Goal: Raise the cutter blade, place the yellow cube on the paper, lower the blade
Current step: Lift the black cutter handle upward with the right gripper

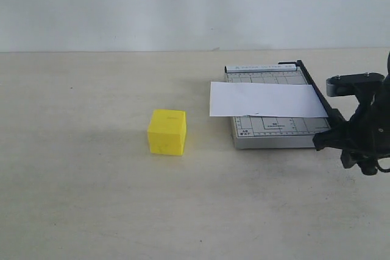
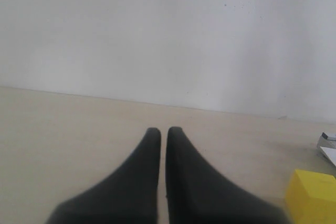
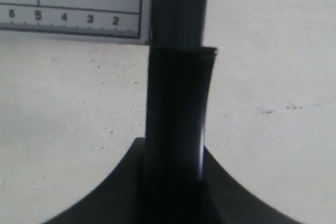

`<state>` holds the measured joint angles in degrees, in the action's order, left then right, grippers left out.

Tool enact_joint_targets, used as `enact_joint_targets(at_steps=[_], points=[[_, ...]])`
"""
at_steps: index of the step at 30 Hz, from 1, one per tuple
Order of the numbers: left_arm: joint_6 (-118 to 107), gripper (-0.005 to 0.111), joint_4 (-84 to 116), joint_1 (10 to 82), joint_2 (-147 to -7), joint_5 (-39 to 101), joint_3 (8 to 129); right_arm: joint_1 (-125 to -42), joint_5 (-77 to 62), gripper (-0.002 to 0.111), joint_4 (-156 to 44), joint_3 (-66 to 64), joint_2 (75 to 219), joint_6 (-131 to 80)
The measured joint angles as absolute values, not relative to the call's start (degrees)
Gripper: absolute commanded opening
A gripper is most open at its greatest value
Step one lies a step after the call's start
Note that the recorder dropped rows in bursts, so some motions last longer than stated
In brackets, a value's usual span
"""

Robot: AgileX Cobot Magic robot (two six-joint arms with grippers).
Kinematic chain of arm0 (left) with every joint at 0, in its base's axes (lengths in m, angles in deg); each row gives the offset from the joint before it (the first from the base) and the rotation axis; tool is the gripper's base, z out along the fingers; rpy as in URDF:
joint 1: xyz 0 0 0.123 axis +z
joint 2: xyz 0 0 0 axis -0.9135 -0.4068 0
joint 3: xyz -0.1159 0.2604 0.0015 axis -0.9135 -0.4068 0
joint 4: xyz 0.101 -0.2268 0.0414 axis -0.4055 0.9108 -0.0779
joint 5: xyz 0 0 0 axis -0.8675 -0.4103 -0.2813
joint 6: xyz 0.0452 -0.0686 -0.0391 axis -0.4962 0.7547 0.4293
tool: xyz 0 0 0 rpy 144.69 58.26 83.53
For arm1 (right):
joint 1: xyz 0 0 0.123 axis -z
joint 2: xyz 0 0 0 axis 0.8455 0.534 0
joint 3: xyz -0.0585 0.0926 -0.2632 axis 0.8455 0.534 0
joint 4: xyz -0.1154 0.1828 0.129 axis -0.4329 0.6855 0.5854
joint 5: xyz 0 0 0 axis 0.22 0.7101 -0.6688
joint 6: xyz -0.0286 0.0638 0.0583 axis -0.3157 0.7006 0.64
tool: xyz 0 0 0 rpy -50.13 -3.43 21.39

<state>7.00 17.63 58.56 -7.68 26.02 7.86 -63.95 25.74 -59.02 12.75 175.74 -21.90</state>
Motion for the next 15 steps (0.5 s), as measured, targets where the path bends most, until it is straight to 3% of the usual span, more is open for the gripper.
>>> enact_joint_targets(at_steps=[15], points=[[7.0,0.004,17.6,58.6,-7.7,26.0,7.9,-64.0,24.9,0.001,-58.3,12.0,161.3,-23.5]])
